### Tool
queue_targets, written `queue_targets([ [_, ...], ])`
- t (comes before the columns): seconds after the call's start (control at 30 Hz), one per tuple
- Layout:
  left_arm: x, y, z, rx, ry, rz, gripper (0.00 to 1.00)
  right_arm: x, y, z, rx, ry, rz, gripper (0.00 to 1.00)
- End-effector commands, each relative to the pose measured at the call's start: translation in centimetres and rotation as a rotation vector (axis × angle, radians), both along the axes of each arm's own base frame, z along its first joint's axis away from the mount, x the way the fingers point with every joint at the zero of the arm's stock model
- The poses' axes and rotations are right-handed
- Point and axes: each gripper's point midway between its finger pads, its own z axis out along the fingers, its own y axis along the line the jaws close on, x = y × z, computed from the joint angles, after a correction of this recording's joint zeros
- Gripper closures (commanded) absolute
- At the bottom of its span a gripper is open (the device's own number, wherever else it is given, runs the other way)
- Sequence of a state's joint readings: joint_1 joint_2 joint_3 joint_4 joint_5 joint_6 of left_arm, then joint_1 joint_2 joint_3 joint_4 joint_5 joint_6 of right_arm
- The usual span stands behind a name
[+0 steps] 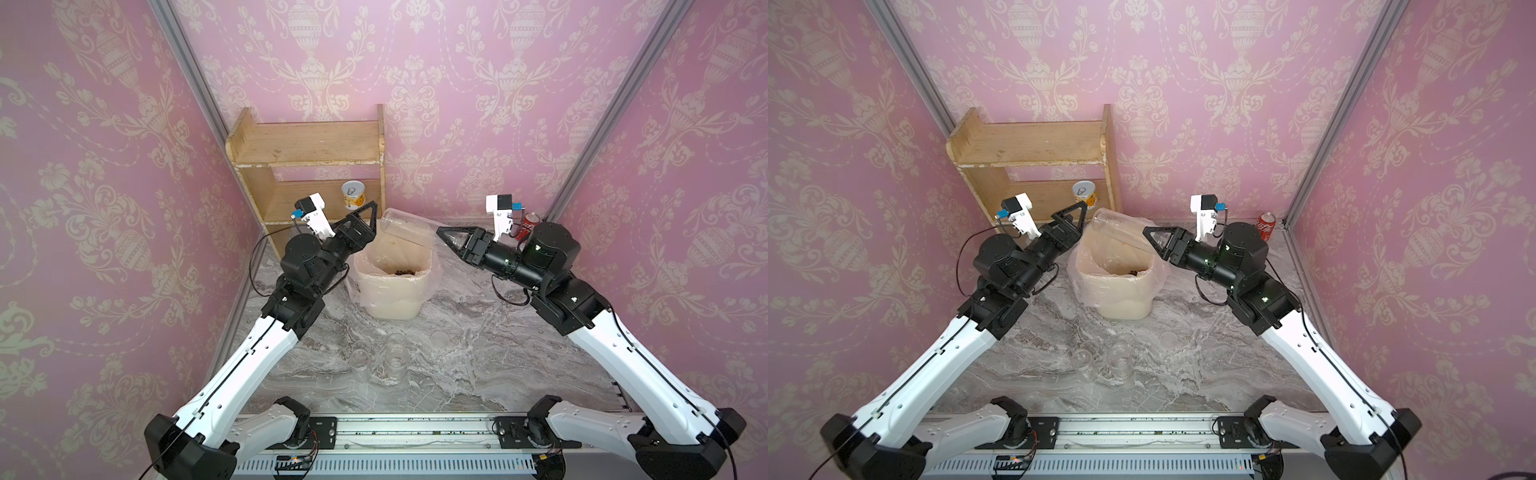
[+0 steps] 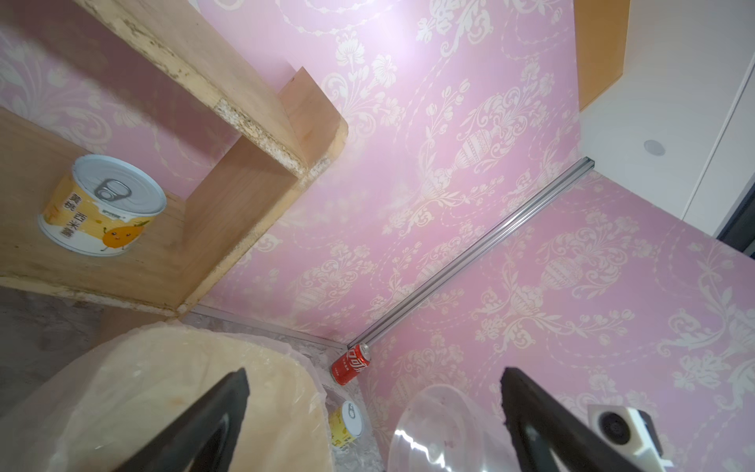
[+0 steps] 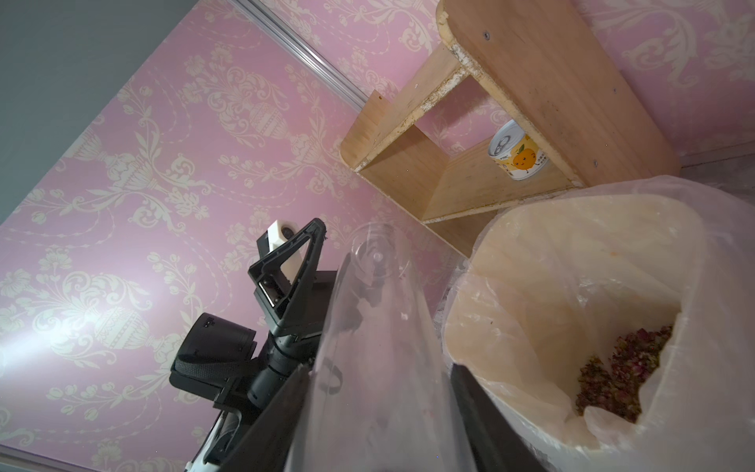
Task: Empty the moldy dried flower tea in the jars
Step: Place the jar at the center of the board.
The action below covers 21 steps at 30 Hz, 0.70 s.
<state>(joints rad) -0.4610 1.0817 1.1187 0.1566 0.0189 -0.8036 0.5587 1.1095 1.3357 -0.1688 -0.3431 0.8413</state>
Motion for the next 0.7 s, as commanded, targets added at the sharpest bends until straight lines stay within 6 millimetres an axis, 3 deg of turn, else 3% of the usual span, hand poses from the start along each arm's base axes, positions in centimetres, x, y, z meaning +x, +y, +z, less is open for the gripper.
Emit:
queue_targets([
  [0.0, -1.4, 1.5, -0.9, 0.278, -0.032, 0.053, 0.01, -2.8, -1.8, -0.2, -0.179, -0.065, 0.013, 0.60],
  [0.17, -3.4, 3.7, -3.9, 0.492, -0.021, 0.114, 0.01, -5.3, -3.4, -1.3, -0.364, -0.073, 0.048, 0.58],
  [0.4, -6.5, 5.5, -8.4, 0.621, -0.047, 0.124, 0.01, -7.8, -4.4, -4.3, -0.558, -0.003, 0.156, 0.57],
  [0.57, -8.5, 5.9, -11.8, 0.728, -0.034, 0.073, 0.01, -7.8, -5.2, -8.6, -0.715, 0.130, 0.190, 0.58],
  [0.67, -9.4, 6.0, -12.8, 0.749, -0.036, 0.051, 0.01, -7.2, -5.9, -11.5, -0.808, 0.222, 0.187, 0.60],
])
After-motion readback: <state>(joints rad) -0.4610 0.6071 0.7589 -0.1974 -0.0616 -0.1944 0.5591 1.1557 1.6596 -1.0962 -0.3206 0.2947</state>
